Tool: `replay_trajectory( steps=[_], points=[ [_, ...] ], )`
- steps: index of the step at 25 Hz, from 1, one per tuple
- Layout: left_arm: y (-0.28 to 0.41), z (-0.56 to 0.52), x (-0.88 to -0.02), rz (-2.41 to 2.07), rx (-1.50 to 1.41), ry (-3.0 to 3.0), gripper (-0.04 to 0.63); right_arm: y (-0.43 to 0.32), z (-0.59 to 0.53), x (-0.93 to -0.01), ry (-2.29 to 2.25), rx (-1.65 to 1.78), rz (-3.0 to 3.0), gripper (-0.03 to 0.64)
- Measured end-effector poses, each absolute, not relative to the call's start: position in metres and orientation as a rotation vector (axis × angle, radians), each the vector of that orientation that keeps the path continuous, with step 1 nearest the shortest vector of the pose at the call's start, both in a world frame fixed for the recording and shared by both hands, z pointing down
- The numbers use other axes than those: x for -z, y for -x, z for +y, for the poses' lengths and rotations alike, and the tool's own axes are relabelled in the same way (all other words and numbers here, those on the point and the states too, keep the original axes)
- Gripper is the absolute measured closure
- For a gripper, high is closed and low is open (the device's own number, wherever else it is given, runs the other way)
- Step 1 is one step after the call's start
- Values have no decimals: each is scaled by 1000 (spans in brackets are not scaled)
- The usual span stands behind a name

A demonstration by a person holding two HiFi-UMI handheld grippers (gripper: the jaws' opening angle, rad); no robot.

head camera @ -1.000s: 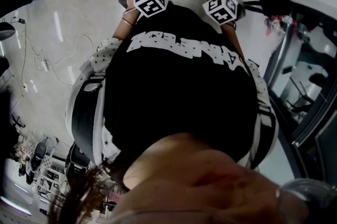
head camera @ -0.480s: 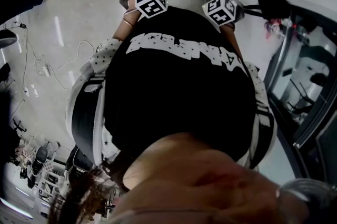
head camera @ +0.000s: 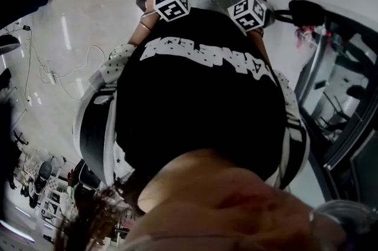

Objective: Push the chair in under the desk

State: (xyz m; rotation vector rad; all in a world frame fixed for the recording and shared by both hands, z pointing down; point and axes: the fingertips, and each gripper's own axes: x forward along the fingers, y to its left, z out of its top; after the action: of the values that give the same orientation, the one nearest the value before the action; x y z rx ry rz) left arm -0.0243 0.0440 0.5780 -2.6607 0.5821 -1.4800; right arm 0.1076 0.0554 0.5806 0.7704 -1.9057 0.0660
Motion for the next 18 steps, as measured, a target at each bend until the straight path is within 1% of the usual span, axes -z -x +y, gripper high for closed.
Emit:
replay_trajectory(
  steps=[18],
  points=[
    [17,26,-572,596,1471,2667,436,-114,35,-574,-781,-36,-1921,468]
  ],
)
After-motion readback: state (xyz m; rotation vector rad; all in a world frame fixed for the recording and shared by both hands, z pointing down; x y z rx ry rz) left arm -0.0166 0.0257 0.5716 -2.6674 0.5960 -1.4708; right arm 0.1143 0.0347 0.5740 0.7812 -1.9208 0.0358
